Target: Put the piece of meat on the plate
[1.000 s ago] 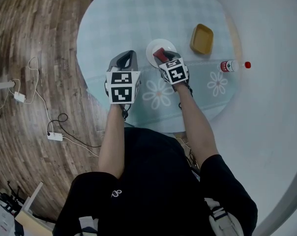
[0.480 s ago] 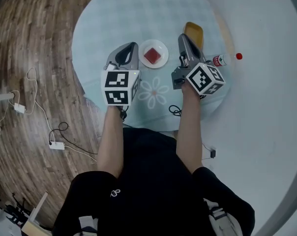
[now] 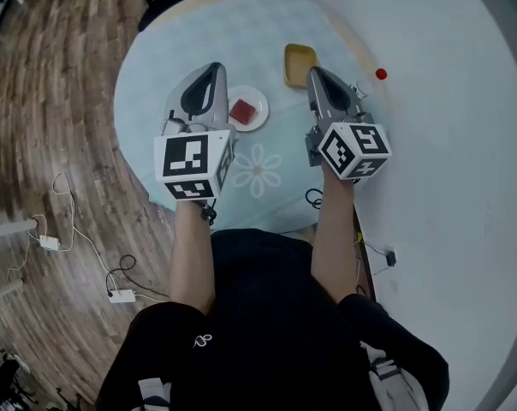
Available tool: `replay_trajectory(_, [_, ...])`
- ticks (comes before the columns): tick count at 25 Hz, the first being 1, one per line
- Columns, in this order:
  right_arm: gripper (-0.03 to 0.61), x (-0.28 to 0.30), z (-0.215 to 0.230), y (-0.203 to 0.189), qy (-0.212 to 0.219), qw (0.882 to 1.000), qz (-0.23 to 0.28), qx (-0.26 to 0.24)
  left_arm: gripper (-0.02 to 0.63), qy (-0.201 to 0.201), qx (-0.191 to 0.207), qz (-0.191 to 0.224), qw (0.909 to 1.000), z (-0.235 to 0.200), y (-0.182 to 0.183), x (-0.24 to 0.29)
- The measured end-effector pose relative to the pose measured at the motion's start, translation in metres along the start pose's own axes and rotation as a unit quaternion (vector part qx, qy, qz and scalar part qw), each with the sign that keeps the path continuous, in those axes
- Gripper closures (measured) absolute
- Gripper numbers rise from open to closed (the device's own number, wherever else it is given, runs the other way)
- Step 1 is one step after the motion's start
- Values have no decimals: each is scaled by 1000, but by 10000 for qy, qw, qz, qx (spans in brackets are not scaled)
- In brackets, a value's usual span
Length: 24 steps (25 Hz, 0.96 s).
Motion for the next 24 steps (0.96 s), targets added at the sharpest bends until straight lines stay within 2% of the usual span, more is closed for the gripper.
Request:
replay_trajectory(5, [568, -11, 0, 7, -89, 9998, 2, -176, 613, -118, -2, -57, 9999, 9, 1, 1])
replay_trajectory(12, [568, -10, -9, 1, -51, 9992, -96, -392, 612, 34, -95, -231, 9997, 1, -13, -5])
replay_trajectory(17, [568, -10, -18, 10, 151, 9997, -30, -206, 613, 53, -199, -295, 9994, 0, -20, -7])
replay_trajectory(20, [568, -8, -24, 21, 236, 9994, 42, -240, 613, 40, -264, -281, 9992, -2, -18, -7])
replay_trajectory(24, [568, -5, -24, 16, 249, 9992, -26, -307, 614, 70, -245, -320, 9992, -2, -25, -5])
Point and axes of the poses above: the fingertips, and each gripper's own axes: x forward along the fingers, z to its right, y out of its top, the point moved 3 cm from there along -x, backward along the fingers, and after that the axes turned 1 degree about -y, right-handed, at the moved point
